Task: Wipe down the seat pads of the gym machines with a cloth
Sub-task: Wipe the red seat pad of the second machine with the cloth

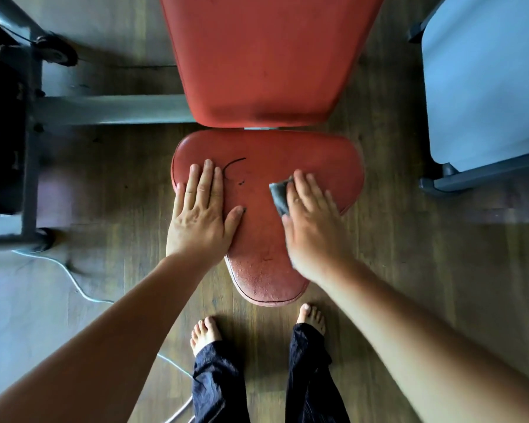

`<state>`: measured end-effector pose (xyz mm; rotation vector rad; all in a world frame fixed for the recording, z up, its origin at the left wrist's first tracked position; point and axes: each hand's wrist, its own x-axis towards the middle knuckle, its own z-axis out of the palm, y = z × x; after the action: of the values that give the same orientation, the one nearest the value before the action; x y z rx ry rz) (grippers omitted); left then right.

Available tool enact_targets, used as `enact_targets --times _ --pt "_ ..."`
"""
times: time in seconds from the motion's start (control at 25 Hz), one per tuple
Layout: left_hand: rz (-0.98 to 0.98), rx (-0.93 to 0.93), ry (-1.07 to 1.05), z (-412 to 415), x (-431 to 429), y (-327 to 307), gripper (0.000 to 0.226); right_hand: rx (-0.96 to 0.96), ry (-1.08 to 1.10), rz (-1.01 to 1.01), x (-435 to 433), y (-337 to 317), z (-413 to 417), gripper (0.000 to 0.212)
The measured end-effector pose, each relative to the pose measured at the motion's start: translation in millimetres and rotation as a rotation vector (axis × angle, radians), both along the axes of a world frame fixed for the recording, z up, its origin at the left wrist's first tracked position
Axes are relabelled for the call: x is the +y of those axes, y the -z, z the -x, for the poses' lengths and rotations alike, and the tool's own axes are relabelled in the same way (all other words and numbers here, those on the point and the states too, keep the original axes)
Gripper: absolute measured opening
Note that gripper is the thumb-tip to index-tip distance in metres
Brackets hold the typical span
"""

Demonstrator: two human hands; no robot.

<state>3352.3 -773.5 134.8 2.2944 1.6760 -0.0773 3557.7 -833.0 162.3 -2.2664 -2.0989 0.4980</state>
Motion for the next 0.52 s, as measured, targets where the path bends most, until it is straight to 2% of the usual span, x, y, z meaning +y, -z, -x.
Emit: enact_targets --times 0.16,0.24,0.4,0.52 --pt "0.022 0.028 0.001 0 3 -4 0.081 -0.142 -0.04 -0.054 91 12 -28 0.062" --pt "0.036 0.016 0.008 2 4 -8 0.081 -0.12 -0.094 -0.06 79 10 -14 0.059" --pt "0.02 -0.014 0.012 16 5 -9 0.078 -0.018 -0.198 0.003 0 -6 13 0.054" --pt "0.012 -0.037 -0.013 30 6 -4 0.077 0.011 -0.234 -0.019 47 7 14 0.053"
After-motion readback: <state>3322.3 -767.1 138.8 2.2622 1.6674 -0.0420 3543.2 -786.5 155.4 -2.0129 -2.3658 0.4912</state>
